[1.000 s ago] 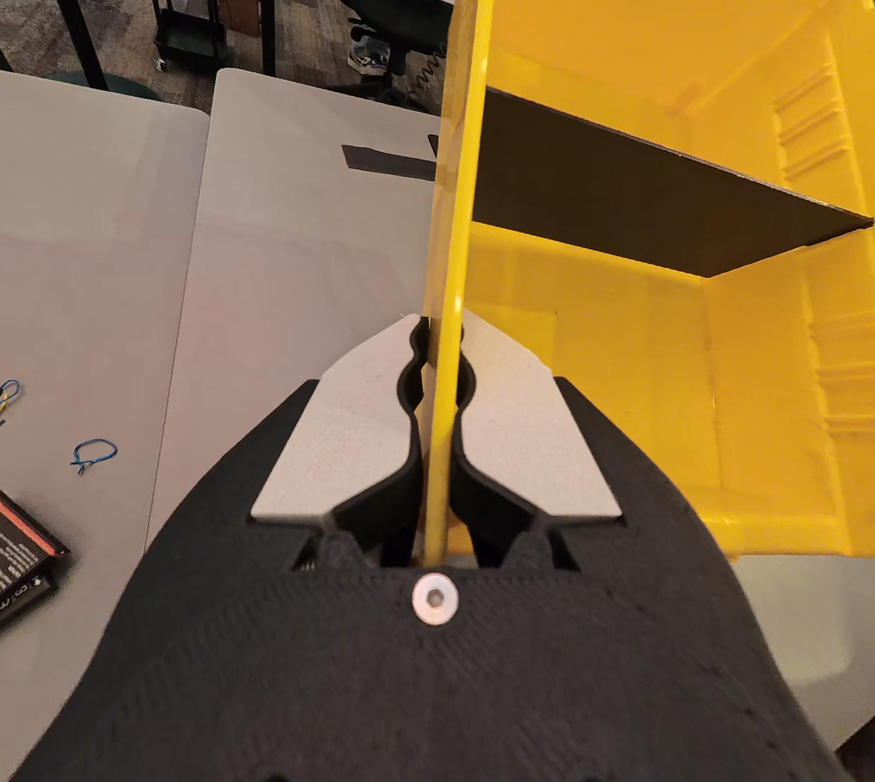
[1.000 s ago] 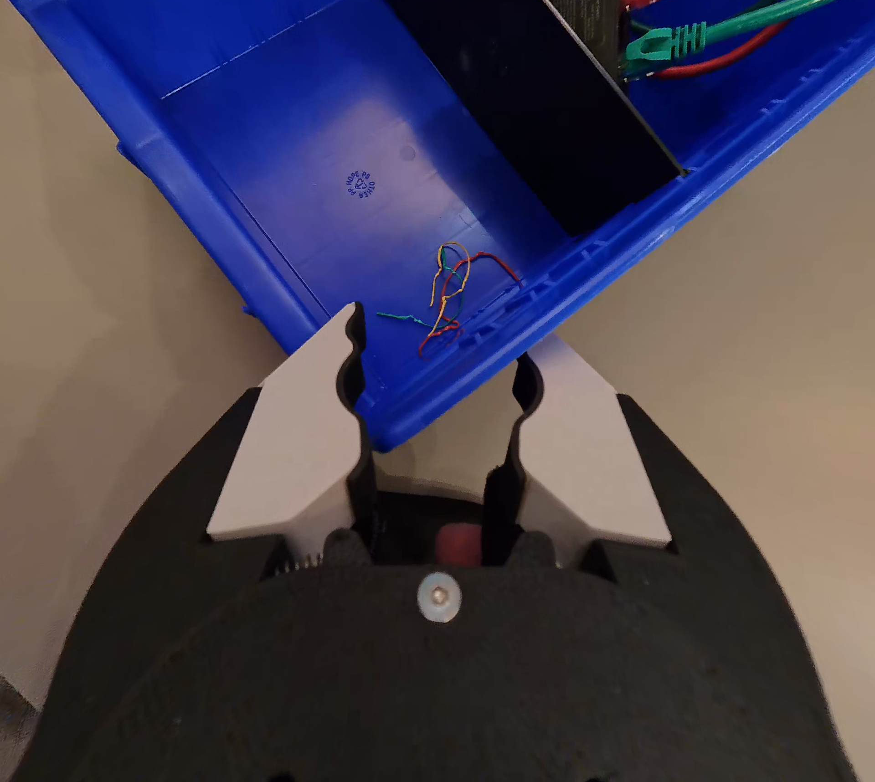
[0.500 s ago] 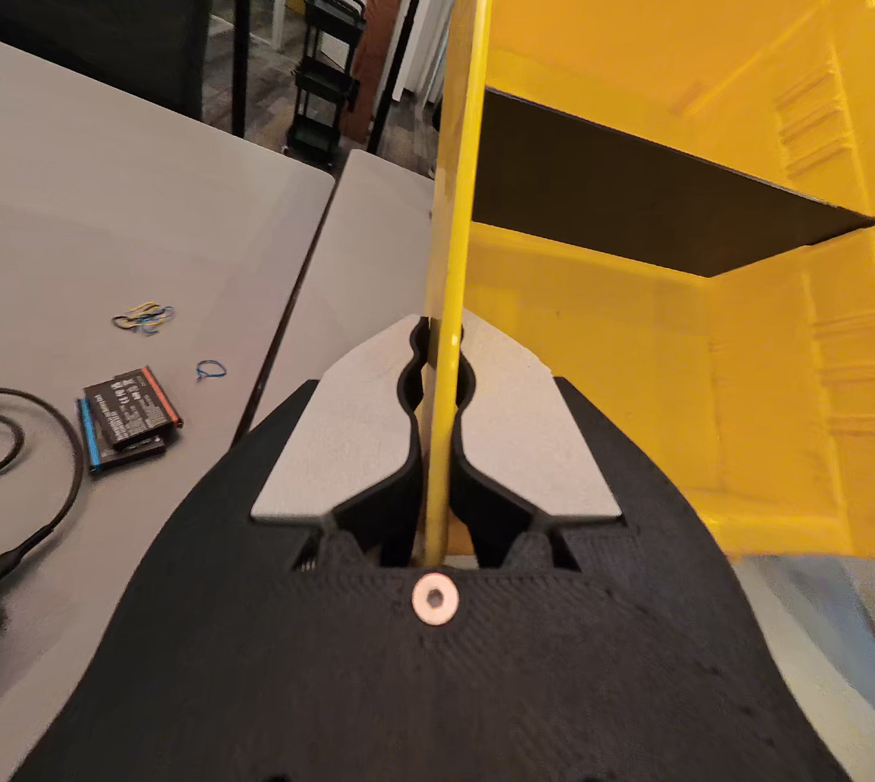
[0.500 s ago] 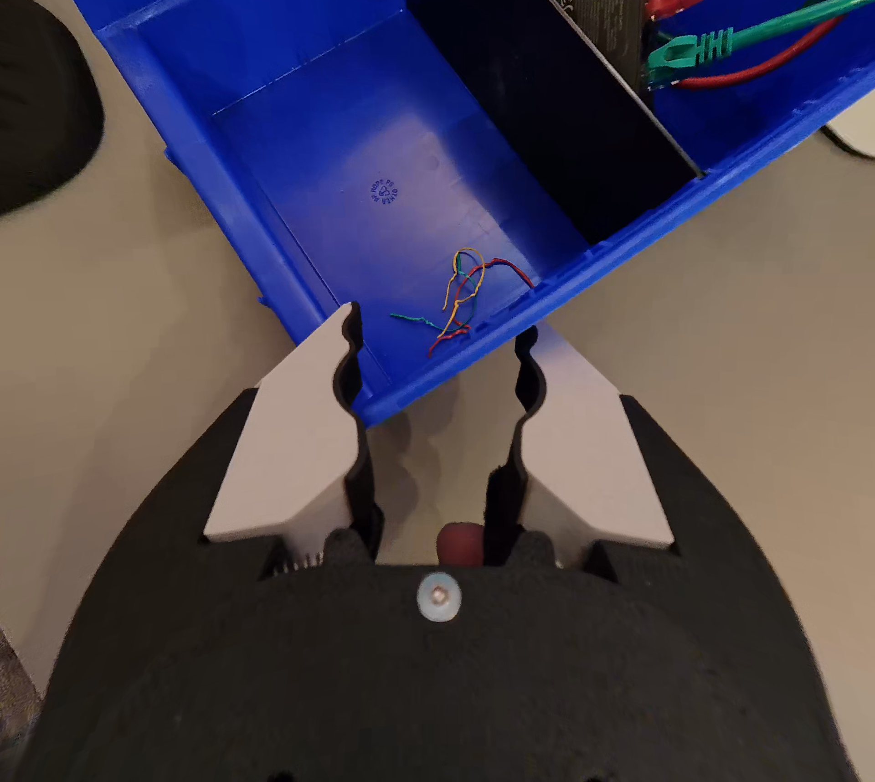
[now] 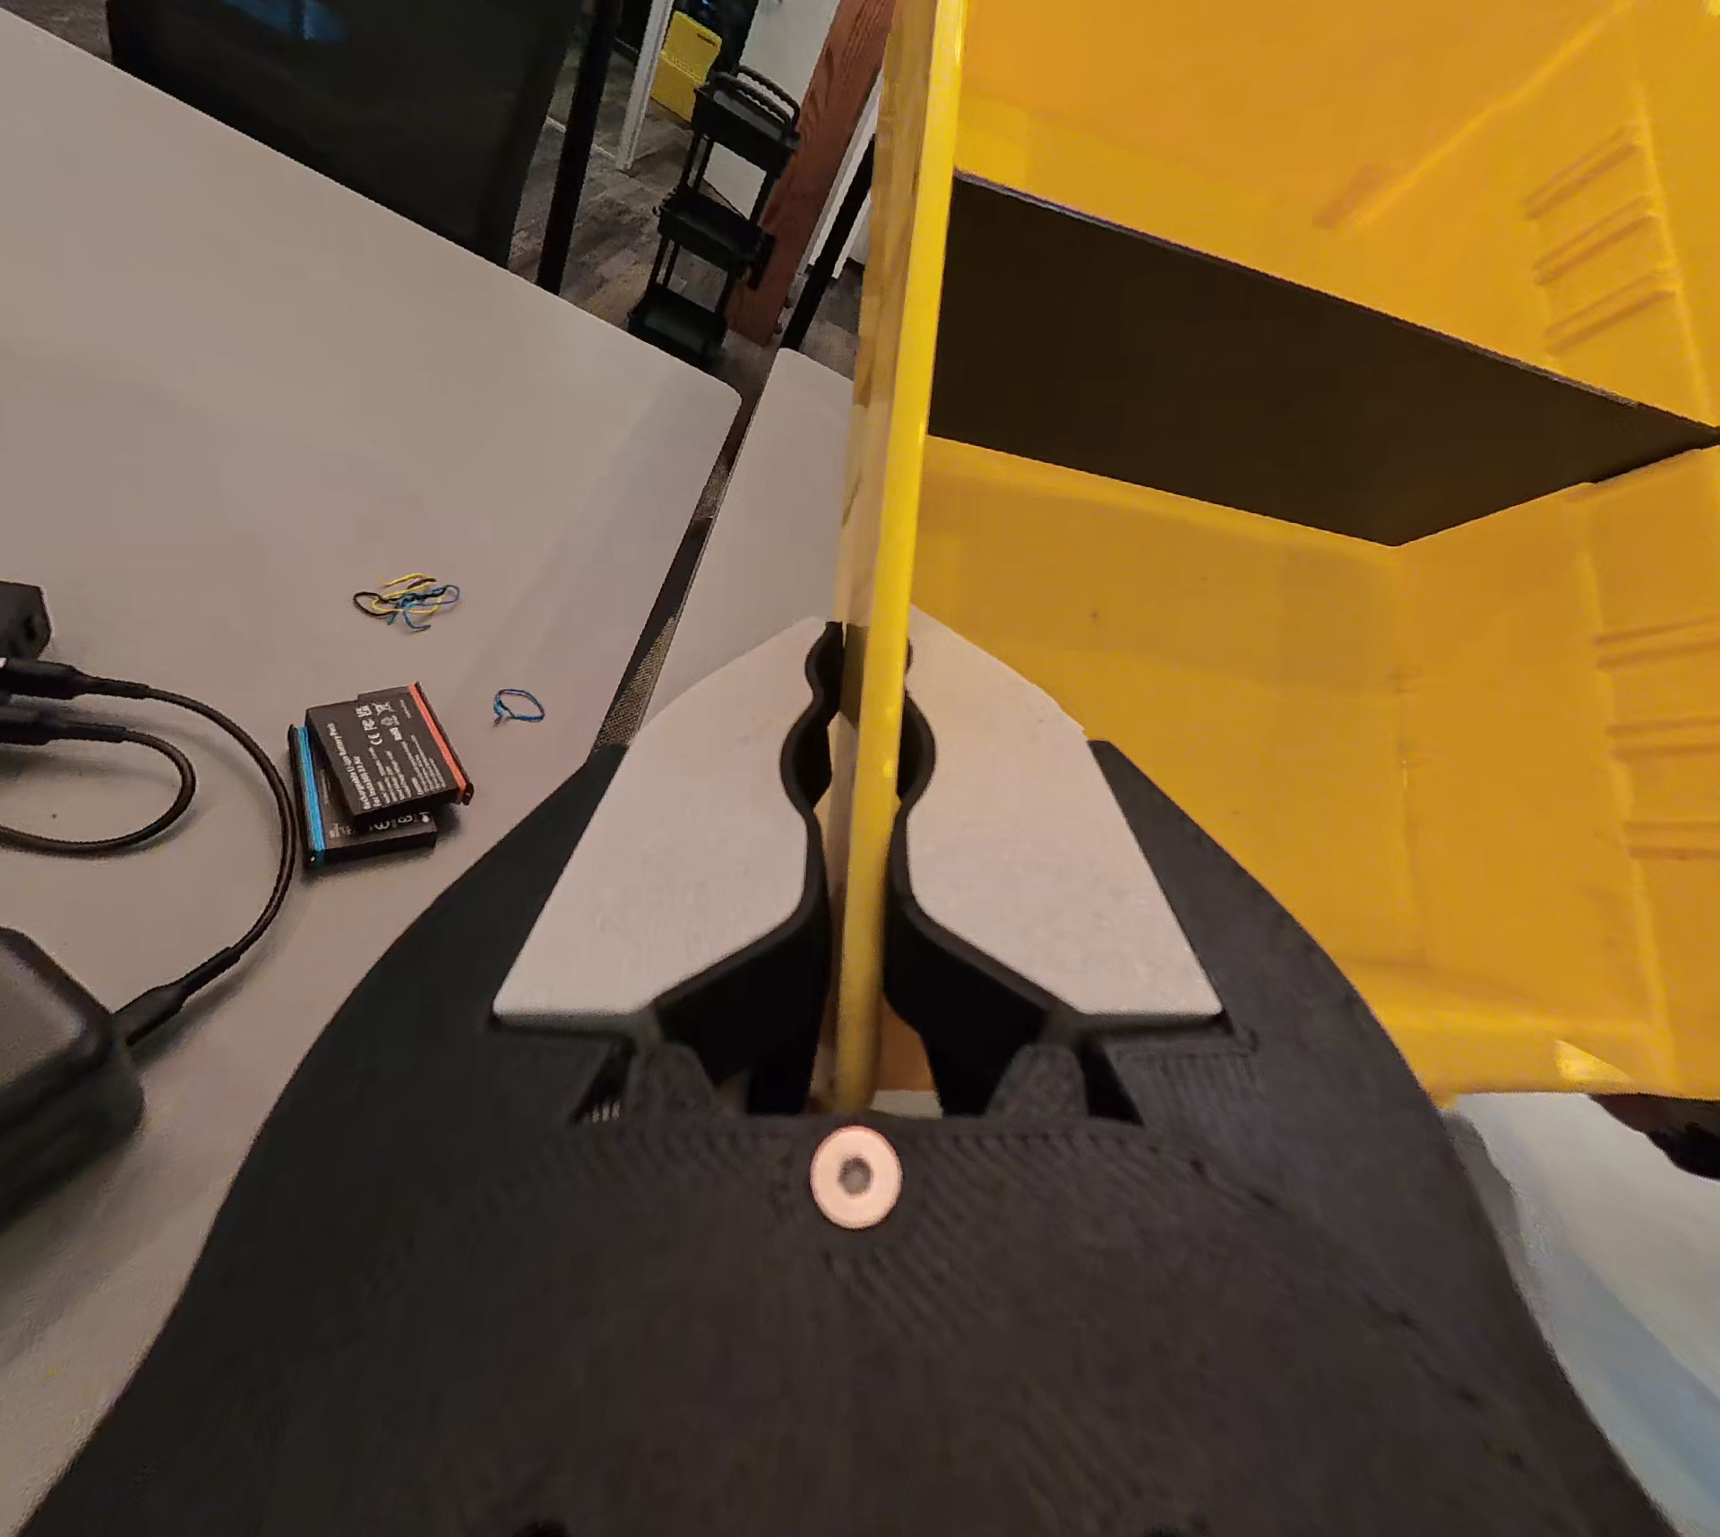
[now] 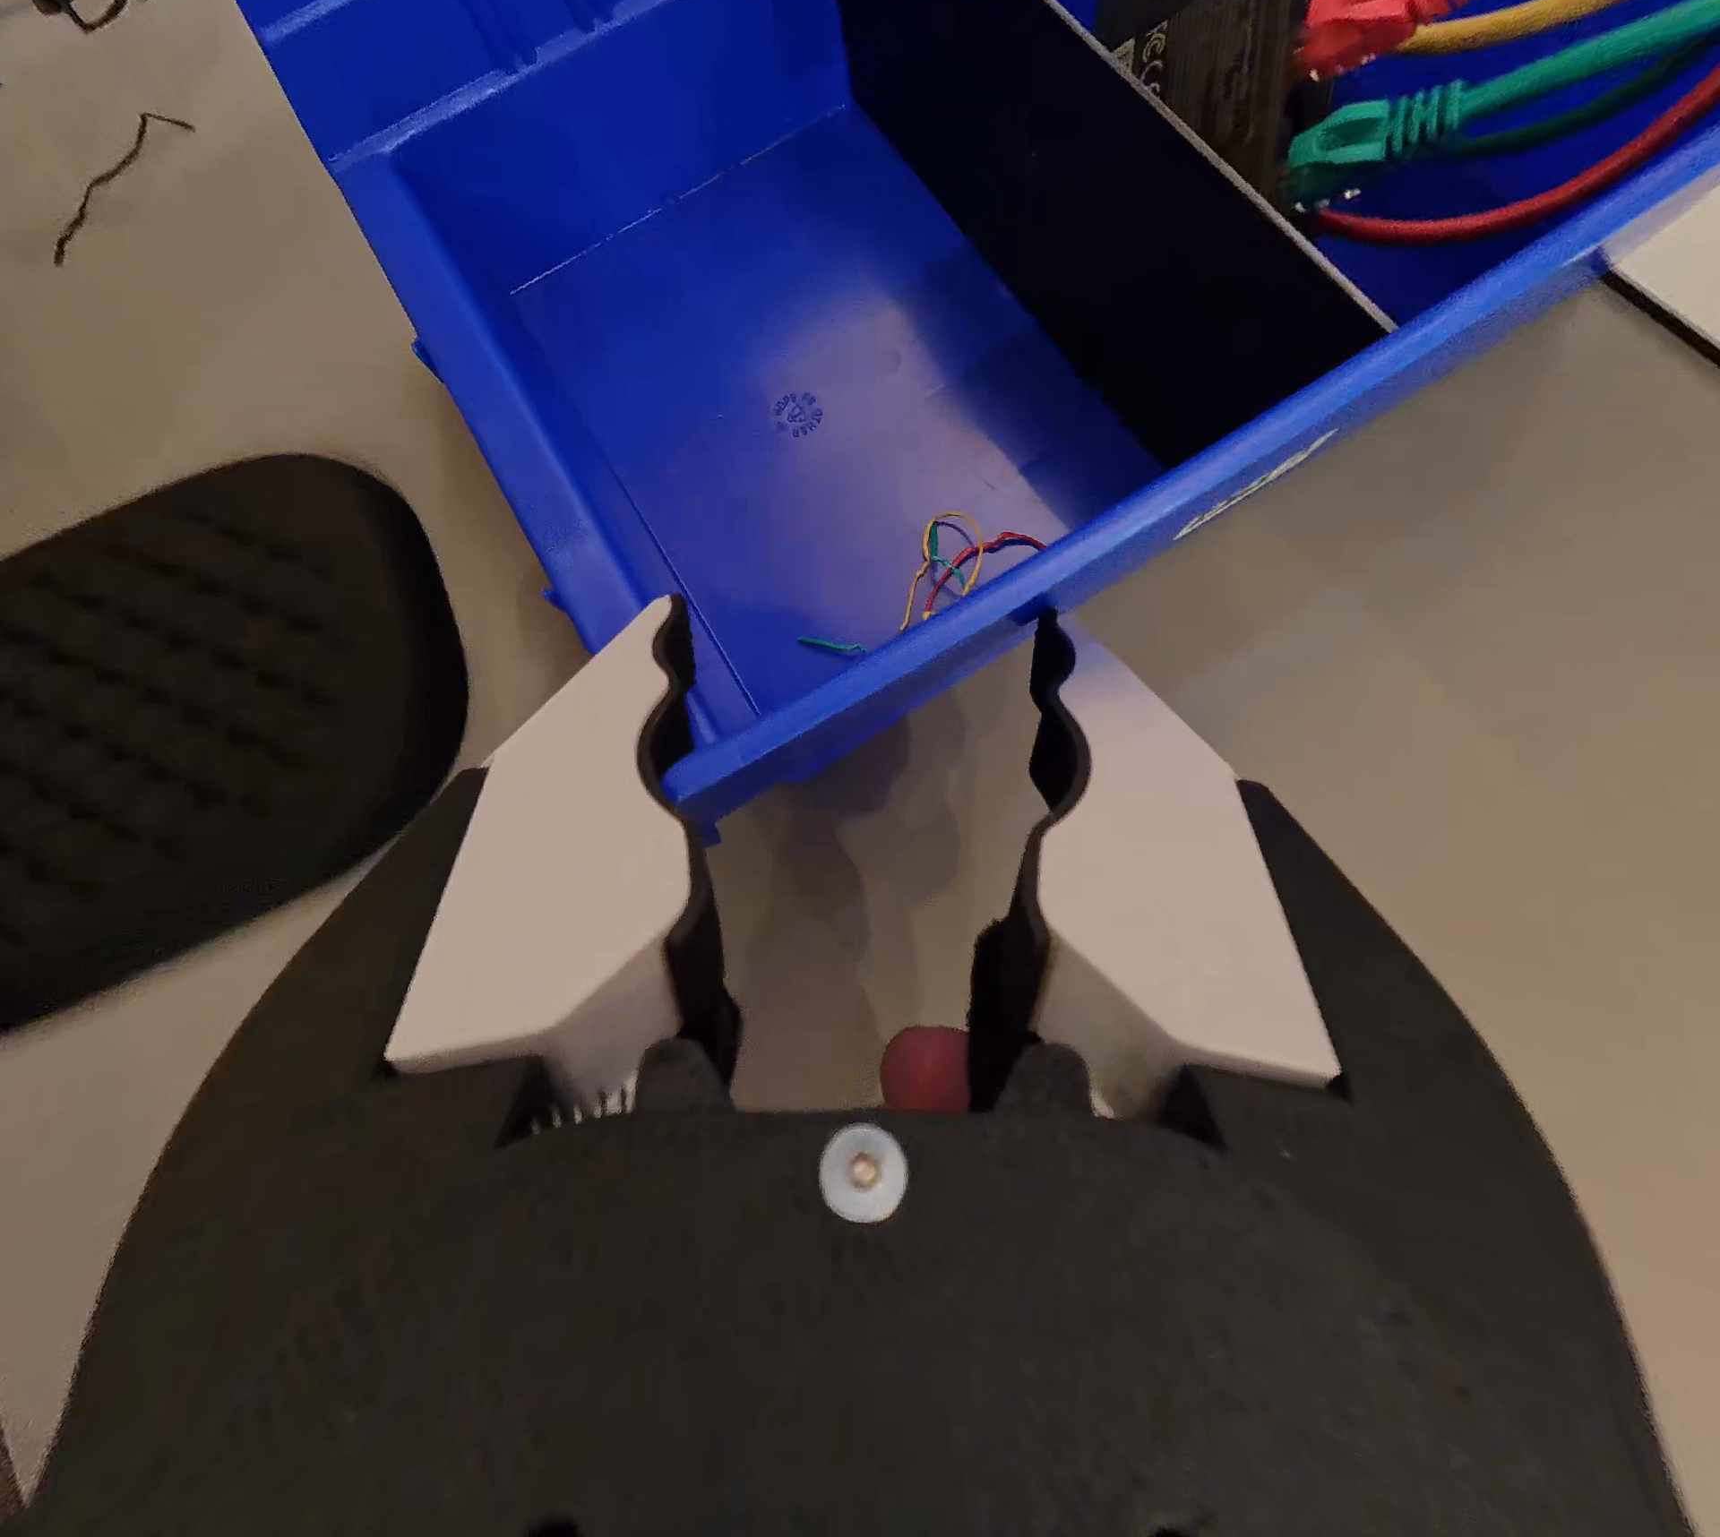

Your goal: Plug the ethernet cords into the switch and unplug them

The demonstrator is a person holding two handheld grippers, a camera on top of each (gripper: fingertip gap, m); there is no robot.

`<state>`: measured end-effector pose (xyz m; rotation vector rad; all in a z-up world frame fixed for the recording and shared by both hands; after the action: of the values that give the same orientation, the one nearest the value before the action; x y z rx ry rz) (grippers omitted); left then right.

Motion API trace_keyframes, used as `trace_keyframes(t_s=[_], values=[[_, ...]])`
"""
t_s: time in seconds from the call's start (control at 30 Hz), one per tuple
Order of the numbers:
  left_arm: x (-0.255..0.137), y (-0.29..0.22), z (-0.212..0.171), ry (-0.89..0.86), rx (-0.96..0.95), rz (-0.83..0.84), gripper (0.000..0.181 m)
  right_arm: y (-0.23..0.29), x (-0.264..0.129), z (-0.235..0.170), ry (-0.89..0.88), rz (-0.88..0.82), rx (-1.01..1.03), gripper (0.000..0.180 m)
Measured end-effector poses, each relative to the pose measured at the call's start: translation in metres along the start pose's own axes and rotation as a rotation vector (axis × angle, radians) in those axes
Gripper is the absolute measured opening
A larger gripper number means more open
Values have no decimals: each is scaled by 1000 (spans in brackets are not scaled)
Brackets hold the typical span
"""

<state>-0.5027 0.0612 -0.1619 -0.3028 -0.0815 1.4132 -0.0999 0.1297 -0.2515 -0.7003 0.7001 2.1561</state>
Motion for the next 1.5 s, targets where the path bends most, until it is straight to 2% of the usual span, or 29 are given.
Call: trace_keyframes(t_s=[0.03,0.67,1.13,1.2,1.3,1.5], values=[[0,1,0,1,-1,3,6,4,5,3,-5,2,1,72],[-7,19,3,-22,-6,41,6,68,102,70,-75,114,60,84],[-6,22,2,-27,-8,37,6,84,147,105,13,213,20,88],[-5,20,2,-24,-5,30,6,87,146,104,41,243,30,98],[-2,11,5,-25,12,15,6,79,125,110,-21,240,56,106],[12,-36,17,-25,62,-81,6,61,34,120,-161,290,42,107]])
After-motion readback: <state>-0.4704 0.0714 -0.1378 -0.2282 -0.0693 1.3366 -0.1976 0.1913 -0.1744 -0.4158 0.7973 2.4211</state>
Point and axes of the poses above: each gripper's, where its closed fingertips meet, x out along the fingers, z out of its top, y = z × x across the jaws, the point moved 2 cm from there along -x, back along the fingers, and after that the axes turned 13 degrees about x, right-handed, at the moved point
